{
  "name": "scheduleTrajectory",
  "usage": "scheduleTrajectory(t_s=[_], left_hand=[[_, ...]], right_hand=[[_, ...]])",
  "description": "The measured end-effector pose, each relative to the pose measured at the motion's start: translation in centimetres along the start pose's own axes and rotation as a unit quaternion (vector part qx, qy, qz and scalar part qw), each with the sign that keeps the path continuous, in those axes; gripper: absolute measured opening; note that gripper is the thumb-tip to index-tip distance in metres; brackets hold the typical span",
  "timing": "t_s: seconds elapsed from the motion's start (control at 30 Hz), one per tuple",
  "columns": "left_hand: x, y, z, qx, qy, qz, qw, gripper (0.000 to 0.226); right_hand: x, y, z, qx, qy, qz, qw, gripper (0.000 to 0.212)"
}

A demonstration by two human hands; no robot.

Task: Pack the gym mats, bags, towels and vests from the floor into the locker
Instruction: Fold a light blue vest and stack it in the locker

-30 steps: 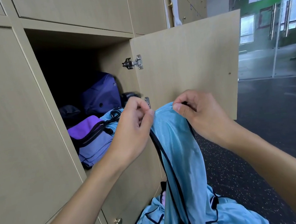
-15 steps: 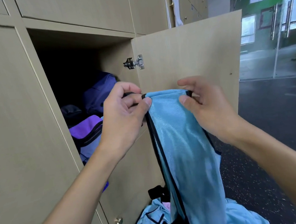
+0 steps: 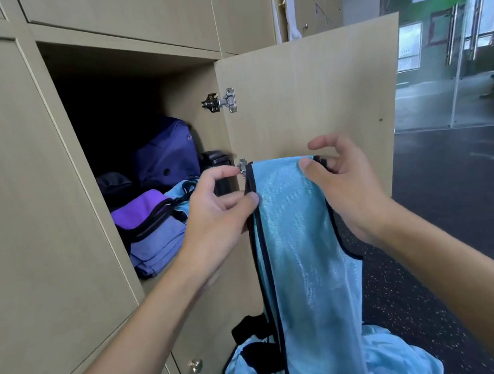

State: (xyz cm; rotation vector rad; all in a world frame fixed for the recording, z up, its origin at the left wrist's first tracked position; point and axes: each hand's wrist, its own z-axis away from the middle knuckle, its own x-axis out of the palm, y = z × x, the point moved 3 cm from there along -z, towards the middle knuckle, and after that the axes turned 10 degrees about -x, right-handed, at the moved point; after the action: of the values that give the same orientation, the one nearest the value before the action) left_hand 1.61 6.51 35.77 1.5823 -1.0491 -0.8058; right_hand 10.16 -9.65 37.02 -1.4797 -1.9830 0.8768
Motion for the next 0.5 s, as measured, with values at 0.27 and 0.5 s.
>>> scheduleTrajectory(t_s=[0.27, 0.5], left_hand=[[2.0, -1.9, 0.8, 0.009, 0.0, -0.048, 0.999, 0.079], [0.3, -0.3, -0.1, 0.062, 0.038, -0.006, 0.997, 0.054]], right_hand=[[0.5, -0.5, 0.3, -0.014, 0.012, 0.02, 1.0, 0.026], [0.4, 0.5, 1.7, 0.093, -0.156, -0.032, 0.983, 0.087]])
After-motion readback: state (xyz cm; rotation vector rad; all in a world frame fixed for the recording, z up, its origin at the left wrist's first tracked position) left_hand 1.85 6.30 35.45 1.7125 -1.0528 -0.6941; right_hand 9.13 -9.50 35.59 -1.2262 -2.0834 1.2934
